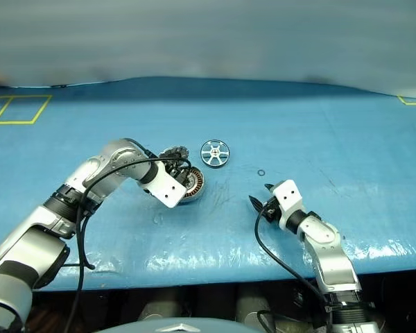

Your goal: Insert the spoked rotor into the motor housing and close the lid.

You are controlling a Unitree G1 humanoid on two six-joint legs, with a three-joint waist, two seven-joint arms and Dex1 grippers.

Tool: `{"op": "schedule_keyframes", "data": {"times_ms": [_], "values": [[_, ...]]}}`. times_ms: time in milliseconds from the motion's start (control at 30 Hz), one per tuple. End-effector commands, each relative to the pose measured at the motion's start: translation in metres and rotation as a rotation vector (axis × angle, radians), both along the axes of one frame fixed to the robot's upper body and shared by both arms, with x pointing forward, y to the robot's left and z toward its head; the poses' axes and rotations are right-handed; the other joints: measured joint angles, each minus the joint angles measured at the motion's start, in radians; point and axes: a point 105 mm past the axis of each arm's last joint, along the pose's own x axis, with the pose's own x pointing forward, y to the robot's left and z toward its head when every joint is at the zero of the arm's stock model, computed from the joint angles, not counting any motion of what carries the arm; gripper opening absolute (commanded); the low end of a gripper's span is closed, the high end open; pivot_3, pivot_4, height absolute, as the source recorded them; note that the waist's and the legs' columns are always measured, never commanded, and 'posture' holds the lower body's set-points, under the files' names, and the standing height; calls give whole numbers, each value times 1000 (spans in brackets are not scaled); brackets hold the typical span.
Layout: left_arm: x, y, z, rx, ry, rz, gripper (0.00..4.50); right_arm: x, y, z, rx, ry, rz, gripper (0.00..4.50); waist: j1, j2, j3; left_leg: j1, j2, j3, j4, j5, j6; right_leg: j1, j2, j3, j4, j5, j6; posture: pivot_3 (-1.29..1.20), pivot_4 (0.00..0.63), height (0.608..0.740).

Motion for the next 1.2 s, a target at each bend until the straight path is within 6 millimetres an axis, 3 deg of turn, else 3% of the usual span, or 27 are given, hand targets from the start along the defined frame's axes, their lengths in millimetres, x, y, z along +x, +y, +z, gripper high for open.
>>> {"op": "schedule_keyframes", "data": {"times_ms": [33, 300, 633, 867, 1000, 1200], "values": [[-6, -16, 12, -33, 6, -70, 2199, 0, -8, 17, 4, -82, -43, 3111, 1, 0, 0, 0, 0, 0, 0, 0, 0, 0, 0, 0, 0, 0, 0, 0, 150, 740], [-34, -16, 4, -5, 118, -135, 2199, -1, -19, 14, -6, -85, -114, 3111, -1, 0, 0, 0, 0, 0, 1, 0, 0, 0, 0, 0, 0, 0, 0, 0, 150, 740], [-42, -10, -7, 29, 133, -137, 2199, 9, -11, 17, -3, -100, -99, 3111, 1, 0, 0, 0, 0, 0, 2, 0, 0, 1, 0, 0, 0, 0, 1, 0, 150, 740], [-43, -15, -5, -23, 112, -155, 4470, 10, -9, 16, -3, -99, -92, 3111, 9, 0, 0, 0, 0, 0, 2, 0, 1, 1, 0, 0, 0, 0, 1, 0, 150, 740], [-50, -21, 7, -109, 163, -142, 4470, 12, -7, 15, 7, -97, -84, 3111, 7, 0, 0, 0, 0, 0, 3, 0, 1, 1, 0, 0, 0, 0, 1, 0, 150, 740], [-80, -16, 26, -235, 381, -85, 4470, 16, -2, 17, 31, -95, -58, 3111, -3, 0, 0, 0, 1, 0, 3, 0, 1, 1, 0, 0, 1, 0, 1, 0, 150, 740]]}}
